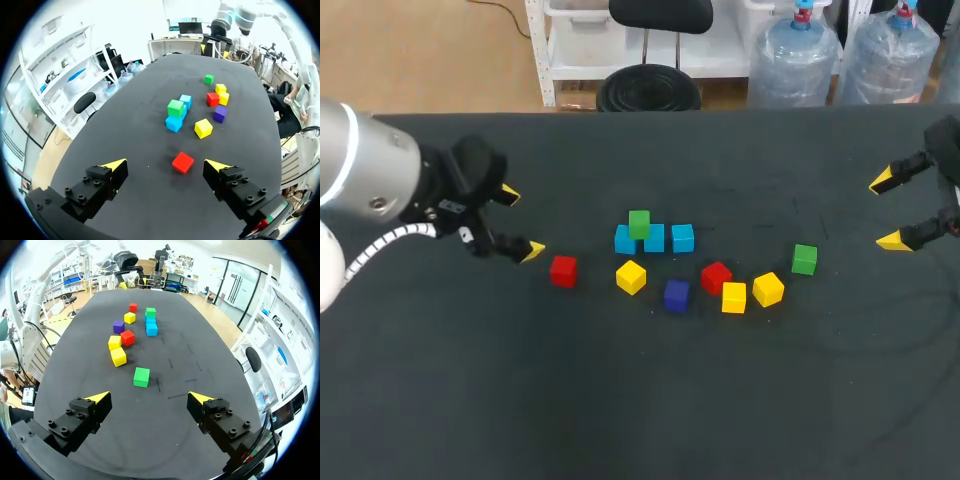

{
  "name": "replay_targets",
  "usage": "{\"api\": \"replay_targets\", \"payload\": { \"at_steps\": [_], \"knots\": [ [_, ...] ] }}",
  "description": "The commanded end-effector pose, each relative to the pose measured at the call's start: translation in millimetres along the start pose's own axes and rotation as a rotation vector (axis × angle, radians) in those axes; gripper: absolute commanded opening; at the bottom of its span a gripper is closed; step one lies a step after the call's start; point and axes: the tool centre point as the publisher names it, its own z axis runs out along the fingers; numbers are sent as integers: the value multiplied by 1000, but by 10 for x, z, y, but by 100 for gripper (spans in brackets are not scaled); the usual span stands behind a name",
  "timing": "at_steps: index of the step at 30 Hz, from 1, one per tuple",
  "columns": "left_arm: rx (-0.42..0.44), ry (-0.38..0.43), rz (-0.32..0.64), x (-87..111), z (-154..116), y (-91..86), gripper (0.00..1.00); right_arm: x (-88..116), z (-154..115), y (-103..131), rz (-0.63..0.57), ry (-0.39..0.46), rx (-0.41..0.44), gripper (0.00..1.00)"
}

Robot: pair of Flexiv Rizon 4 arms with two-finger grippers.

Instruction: Place the blue cubes, place green cubes on the blue cubes, place the yellow cubes on the green cubes, then place the red cubes on the yellow cubes, and place purple cube on the red cubes.

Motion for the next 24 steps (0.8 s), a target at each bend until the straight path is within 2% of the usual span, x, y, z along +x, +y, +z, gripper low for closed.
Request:
{"api": "replay_targets", "payload": {
  "at_steps": [1, 22, 24],
  "knots": [
    [-21, 2, -16, 31, -37, -19, 100, 4, 11, -9, -1, -3, -1, 100],
    [-31, 3, -17, 47, -35, -26, 100, 4, 11, -9, -1, -3, -1, 100],
    [-31, 3, -17, 47, -35, -26, 100, 16, 43, -2, 5, 11, 32, 100]
  ]
}}
